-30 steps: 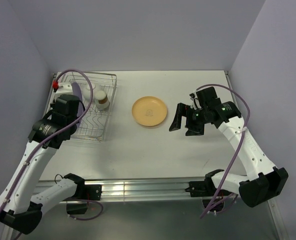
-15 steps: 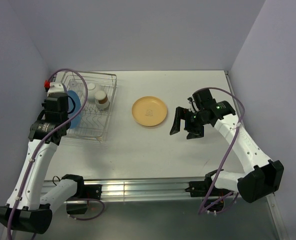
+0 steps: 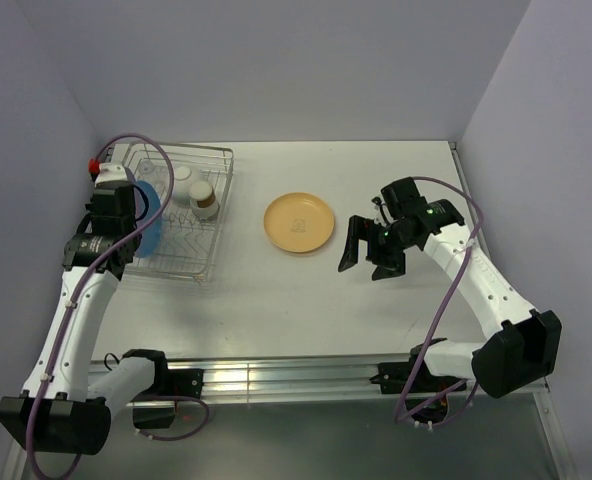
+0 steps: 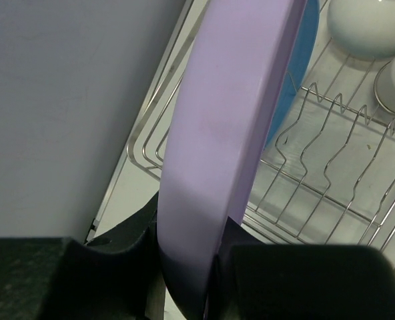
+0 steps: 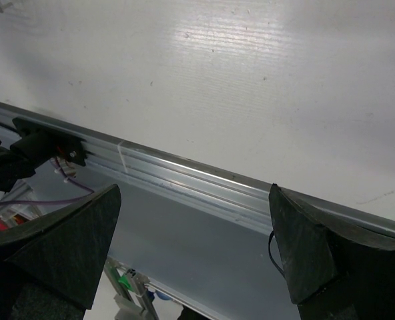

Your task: Load the mixed dishes into the dish rack

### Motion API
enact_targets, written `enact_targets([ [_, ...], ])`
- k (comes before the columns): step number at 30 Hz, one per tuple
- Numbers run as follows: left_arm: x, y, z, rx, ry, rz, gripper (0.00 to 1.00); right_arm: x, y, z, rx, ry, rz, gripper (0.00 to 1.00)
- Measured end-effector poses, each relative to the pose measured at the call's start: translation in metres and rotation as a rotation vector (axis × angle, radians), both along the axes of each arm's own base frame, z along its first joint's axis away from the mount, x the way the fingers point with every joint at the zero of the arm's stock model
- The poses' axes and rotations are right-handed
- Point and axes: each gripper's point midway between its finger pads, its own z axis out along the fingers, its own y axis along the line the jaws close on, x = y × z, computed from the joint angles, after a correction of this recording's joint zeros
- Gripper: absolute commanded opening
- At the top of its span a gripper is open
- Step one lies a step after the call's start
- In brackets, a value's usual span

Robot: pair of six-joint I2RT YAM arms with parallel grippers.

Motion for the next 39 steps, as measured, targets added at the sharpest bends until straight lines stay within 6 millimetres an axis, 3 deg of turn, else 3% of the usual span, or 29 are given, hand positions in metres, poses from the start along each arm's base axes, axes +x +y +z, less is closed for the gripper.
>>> enact_targets([
  [21, 0.010, -0.002, -0.040, -0.102, 0.058, 0.009, 0.00, -0.009, 0.001, -0.013, 0.007, 0.040, 0.017, 0.99],
  [34, 0.021, -0.014, -0.056, -0.146, 0.060, -0.058, 0.00, -0.008, 0.003, -0.013, 0.013, 0.039, 0.023, 0.99],
  [39, 0.030, -0.017, -0.071, -0.147, 0.106, -0.084, 0.00, -0.008, 0.002, -0.016, 0.006, 0.043, 0.032, 0.99],
])
